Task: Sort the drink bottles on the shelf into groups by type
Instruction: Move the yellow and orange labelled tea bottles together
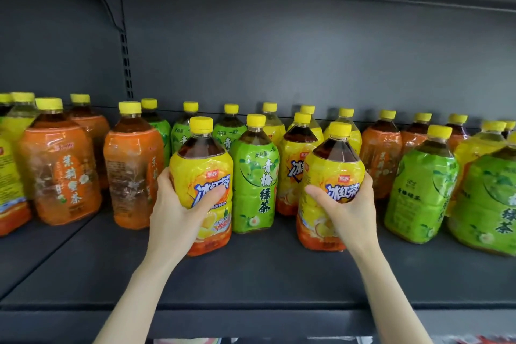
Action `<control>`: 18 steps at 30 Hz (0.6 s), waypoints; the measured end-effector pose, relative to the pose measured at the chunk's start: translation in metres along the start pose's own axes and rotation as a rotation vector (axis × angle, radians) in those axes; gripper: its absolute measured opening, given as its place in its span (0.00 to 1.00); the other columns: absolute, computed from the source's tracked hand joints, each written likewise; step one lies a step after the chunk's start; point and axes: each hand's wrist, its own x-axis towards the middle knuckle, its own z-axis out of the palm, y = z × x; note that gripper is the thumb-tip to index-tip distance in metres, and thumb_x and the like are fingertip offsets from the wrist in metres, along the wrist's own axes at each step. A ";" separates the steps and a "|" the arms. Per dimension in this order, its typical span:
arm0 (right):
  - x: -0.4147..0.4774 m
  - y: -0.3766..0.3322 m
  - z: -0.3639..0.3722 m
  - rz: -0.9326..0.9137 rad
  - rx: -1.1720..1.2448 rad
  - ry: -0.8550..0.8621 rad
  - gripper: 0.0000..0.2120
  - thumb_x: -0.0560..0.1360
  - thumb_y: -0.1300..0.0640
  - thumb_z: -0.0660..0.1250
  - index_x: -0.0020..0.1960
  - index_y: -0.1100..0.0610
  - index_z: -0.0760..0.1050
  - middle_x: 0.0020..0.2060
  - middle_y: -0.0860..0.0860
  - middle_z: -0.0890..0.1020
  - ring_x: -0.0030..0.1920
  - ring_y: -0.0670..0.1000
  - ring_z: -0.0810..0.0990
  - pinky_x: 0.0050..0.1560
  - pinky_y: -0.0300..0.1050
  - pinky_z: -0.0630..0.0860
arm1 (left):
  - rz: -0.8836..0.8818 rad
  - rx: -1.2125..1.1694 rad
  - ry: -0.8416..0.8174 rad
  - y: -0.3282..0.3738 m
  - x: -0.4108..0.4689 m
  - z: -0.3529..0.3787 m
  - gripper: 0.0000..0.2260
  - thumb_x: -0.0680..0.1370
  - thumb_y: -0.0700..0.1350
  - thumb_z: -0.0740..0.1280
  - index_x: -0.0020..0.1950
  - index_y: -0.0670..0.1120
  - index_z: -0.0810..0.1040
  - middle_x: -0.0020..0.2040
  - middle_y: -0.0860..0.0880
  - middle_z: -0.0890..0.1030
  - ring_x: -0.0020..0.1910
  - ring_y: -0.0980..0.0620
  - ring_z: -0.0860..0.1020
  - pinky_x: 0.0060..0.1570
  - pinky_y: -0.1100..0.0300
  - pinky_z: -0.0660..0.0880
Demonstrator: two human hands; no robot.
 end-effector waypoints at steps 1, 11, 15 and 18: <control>-0.004 -0.001 0.000 -0.010 0.010 -0.004 0.57 0.47 0.23 0.72 0.70 0.47 0.62 0.61 0.49 0.75 0.62 0.52 0.76 0.62 0.58 0.75 | -0.002 -0.032 -0.003 0.004 -0.008 -0.001 0.40 0.60 0.66 0.75 0.66 0.55 0.63 0.54 0.56 0.79 0.52 0.57 0.78 0.49 0.56 0.75; -0.034 -0.010 -0.015 0.031 0.203 -0.122 0.40 0.48 0.33 0.74 0.56 0.48 0.73 0.55 0.50 0.77 0.52 0.47 0.79 0.47 0.41 0.78 | -0.095 -0.335 -0.025 0.028 -0.063 0.009 0.20 0.61 0.54 0.71 0.52 0.57 0.73 0.44 0.60 0.82 0.42 0.65 0.81 0.34 0.72 0.75; -0.046 -0.014 -0.020 0.048 0.274 -0.163 0.35 0.51 0.36 0.76 0.55 0.45 0.73 0.52 0.48 0.81 0.48 0.45 0.83 0.44 0.40 0.78 | -0.095 -0.349 -0.073 0.029 -0.064 0.009 0.21 0.64 0.54 0.74 0.53 0.61 0.72 0.47 0.61 0.82 0.45 0.65 0.80 0.37 0.71 0.76; -0.052 -0.021 -0.024 0.033 0.294 -0.194 0.27 0.57 0.42 0.76 0.52 0.43 0.72 0.46 0.42 0.83 0.45 0.39 0.82 0.42 0.34 0.77 | -0.084 -0.364 -0.064 0.030 -0.067 0.010 0.21 0.64 0.58 0.75 0.53 0.61 0.71 0.48 0.60 0.81 0.47 0.64 0.80 0.41 0.67 0.76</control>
